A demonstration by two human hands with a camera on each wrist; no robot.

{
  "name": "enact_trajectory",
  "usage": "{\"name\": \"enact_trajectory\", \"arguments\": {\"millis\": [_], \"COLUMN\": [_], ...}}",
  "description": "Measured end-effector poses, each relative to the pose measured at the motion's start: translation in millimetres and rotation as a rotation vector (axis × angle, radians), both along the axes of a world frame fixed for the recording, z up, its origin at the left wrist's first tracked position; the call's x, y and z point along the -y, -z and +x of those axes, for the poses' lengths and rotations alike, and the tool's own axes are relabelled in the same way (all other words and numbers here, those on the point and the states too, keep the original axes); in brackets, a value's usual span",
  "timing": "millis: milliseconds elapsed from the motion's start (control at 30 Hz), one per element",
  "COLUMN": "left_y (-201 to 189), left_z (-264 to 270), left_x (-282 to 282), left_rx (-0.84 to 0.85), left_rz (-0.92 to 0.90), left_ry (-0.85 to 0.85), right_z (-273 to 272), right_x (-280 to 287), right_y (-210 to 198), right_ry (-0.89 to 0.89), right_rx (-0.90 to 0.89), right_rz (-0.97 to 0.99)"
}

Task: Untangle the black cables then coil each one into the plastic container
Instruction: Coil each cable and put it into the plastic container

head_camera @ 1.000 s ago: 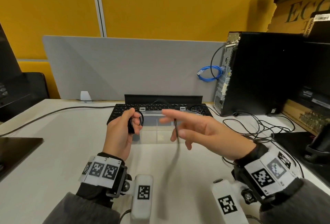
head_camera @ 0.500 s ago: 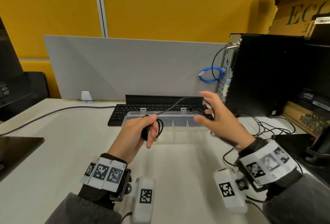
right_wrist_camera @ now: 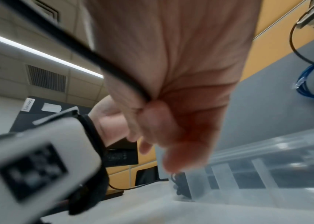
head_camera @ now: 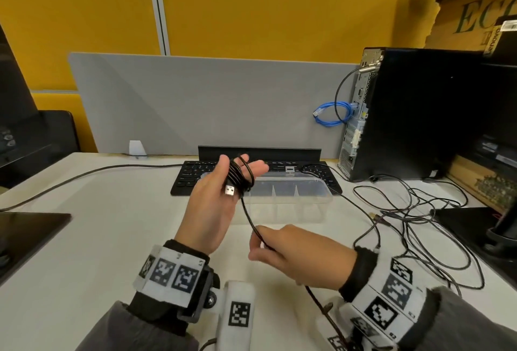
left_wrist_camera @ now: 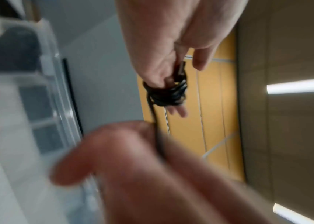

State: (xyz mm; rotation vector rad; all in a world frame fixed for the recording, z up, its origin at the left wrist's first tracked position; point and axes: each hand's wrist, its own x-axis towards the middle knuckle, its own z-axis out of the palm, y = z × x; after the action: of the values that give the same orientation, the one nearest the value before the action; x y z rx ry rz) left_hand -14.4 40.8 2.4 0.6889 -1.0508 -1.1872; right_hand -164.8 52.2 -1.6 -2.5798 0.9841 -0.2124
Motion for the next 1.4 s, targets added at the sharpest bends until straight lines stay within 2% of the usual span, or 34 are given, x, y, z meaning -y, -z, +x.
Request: {"name": "enact_trajectory", "arguments": {"millis": [100, 167, 200, 267, 333, 400, 467, 567, 633, 700, 733, 833, 900, 933, 1033, 1133, 1267, 1333, 1400], "left_y": [9.9, 16.7, 17.4, 16.0, 12.6, 9.7, 7.9, 10.5, 12.9, 14.9, 14.9, 14.4, 15.6, 16.9, 16.8, 15.8, 15.8, 16.3, 15.3], "left_z": [7.1, 15.1, 17.6, 17.1, 12.1, 6.7, 1.6, -4.4, -7.2, -9.1, -9.2, -11.4, -16.0, -18.2, -22.0, -14.9, -8.4, -11.2, -13.7], "left_x": [8.0, 11.0, 11.1, 8.4, 2.8, -2.9, -7.6, -8.9, -7.0, -4.3, -3.7, -2.6, -2.8, -2.4, -1.6, -0.2, -0.9, -1.2, -2.5], "left_rx": [0.559, 0.851, 0.924, 0.875, 0.654, 0.455, 0.349, 0.202, 0.080, 0.038, 0.023, -0.034, -0.057, -0.067, 0.055, 0.315, 0.701, 0.818, 0.860], "left_rz": [-0.074, -0.096, -0.075, -0.028, -0.024, -0.061, -0.070, -0.041, -0.022, -0.010, 0.002, 0.085, 0.169, 0.201, 0.237, 0.203, 0.051, -0.005, -0.023], "left_ry": [-0.318, -0.366, -0.308, -0.058, 0.228, 0.384, 0.421, 0.466, 0.500, 0.507, 0.507, 0.516, 0.480, 0.453, 0.356, 0.272, 0.163, 0.100, 0.006], "right_z": [-5.4, -11.7, -15.8, -24.6, -33.3, -38.0, -36.9, -28.2, -21.9, -16.6, -13.8, -12.0, -13.9, -14.8, -16.8, -18.4, -18.2, -20.0, -24.6], "right_x": [-4.1, -2.3, 1.0, 12.0, 28.0, 41.6, 47.5, 38.8, 26.8, 15.4, 11.5, 7.2, 6.5, 7.0, 12.8, 16.1, 11.4, 11.6, 12.8], "right_y": [-10.4, -22.4, -28.8, -40.2, -41.3, -29.2, -8.2, 10.4, 14.8, 15.6, 15.9, 17.7, 19.6, 21.0, 26.2, 29.7, 28.9, 27.0, 24.2], "right_ry": [-0.060, -0.027, 0.016, 0.131, 0.269, 0.361, 0.401, 0.369, 0.316, 0.259, 0.225, 0.096, 0.047, 0.083, 0.262, 0.324, 0.277, 0.239, 0.212], "right_rx": [0.122, 0.282, 0.376, 0.545, 0.652, 0.671, 0.663, 0.682, 0.593, 0.559, 0.624, 0.967, 1.049, 1.038, 0.953, 0.980, 0.995, 1.043, 1.013], "right_rz": [-0.025, 0.003, -0.019, -0.176, -0.303, -0.277, -0.185, 0.017, 0.188, 0.351, 0.446, 0.744, 0.754, 0.706, 0.552, 0.565, 0.503, 0.499, 0.504]}}
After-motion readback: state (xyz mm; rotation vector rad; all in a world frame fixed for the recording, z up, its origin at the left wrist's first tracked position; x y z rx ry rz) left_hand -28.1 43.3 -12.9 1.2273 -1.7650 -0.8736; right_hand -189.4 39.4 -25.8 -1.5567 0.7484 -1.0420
